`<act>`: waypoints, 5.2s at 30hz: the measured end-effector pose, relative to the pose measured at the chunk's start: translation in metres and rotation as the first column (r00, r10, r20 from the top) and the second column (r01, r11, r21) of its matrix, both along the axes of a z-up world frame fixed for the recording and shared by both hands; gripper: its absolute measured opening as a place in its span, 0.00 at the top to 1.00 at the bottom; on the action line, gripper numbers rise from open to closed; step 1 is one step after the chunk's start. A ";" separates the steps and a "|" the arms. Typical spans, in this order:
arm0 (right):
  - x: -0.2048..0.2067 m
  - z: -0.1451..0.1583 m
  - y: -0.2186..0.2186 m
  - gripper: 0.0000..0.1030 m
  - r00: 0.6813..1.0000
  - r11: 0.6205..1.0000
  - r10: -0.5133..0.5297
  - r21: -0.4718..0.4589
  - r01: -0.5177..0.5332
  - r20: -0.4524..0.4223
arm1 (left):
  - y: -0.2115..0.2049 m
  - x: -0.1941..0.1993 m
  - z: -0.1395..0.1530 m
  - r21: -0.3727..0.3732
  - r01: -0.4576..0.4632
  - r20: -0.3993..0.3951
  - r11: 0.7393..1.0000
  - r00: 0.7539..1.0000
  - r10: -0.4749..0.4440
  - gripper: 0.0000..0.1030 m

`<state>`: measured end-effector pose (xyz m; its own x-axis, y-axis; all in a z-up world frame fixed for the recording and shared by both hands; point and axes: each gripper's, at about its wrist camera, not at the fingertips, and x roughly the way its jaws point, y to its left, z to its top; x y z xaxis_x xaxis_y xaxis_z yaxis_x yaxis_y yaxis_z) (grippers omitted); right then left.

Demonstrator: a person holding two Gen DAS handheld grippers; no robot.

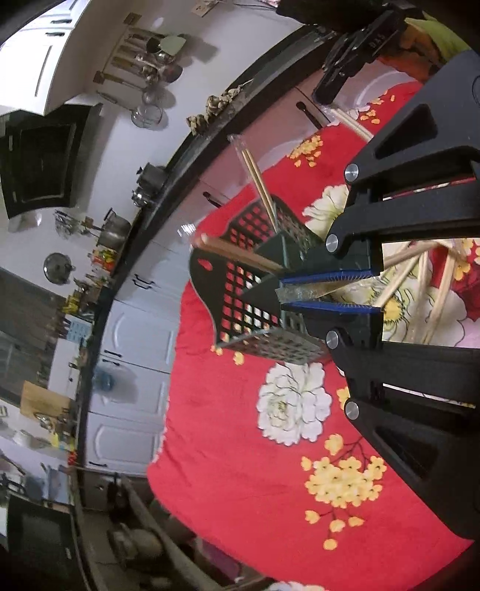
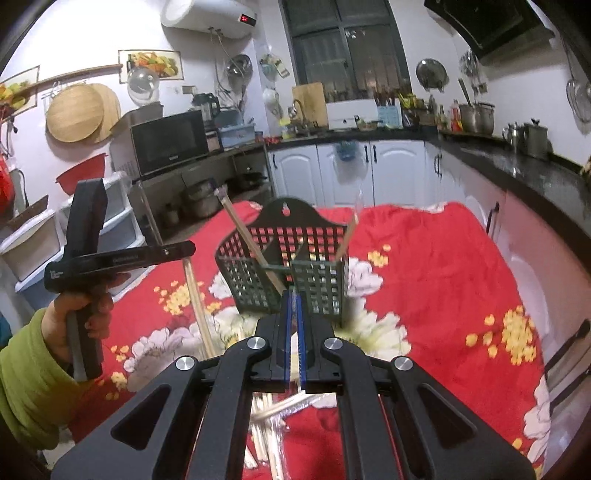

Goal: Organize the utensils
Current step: 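Lift both held chopsticks and lower them upright into the green caddy, then open the left gripper while the right gripper opens, releasing chopsticks into the caddy, then withdraw both open grippers from the caddy toward the chopstick pile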

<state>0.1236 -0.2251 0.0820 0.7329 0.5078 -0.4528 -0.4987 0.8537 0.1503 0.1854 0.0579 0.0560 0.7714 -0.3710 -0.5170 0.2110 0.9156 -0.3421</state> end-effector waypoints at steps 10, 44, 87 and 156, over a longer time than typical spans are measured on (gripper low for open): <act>-0.009 0.029 0.003 0.97 0.996 1.000 0.015 -0.014 -0.014 0.082 | -0.020 -0.011 0.027 0.027 0.043 0.061 0.999 0.997 -0.045 0.96; 0.008 0.116 0.019 0.97 0.963 1.000 0.029 -0.006 -0.028 0.267 | -0.054 -0.001 0.144 0.041 0.033 0.333 0.999 0.942 -0.045 0.97; 0.126 0.073 0.033 0.96 0.992 0.998 -0.057 -0.021 0.059 0.112 | -0.071 0.093 0.082 0.164 -0.091 0.250 0.982 0.967 0.047 0.94; 0.025 -0.010 0.015 0.48 0.999 0.999 -0.006 -0.049 0.004 -0.037 | -0.004 -0.019 -0.008 0.043 -0.147 0.041 0.988 0.989 0.145 0.10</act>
<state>0.1486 -0.2106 0.0723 0.7175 0.4808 -0.5040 -0.4894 0.8629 0.1264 0.1668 0.0535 0.0485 0.8348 -0.2295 -0.5004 0.0858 0.9521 -0.2934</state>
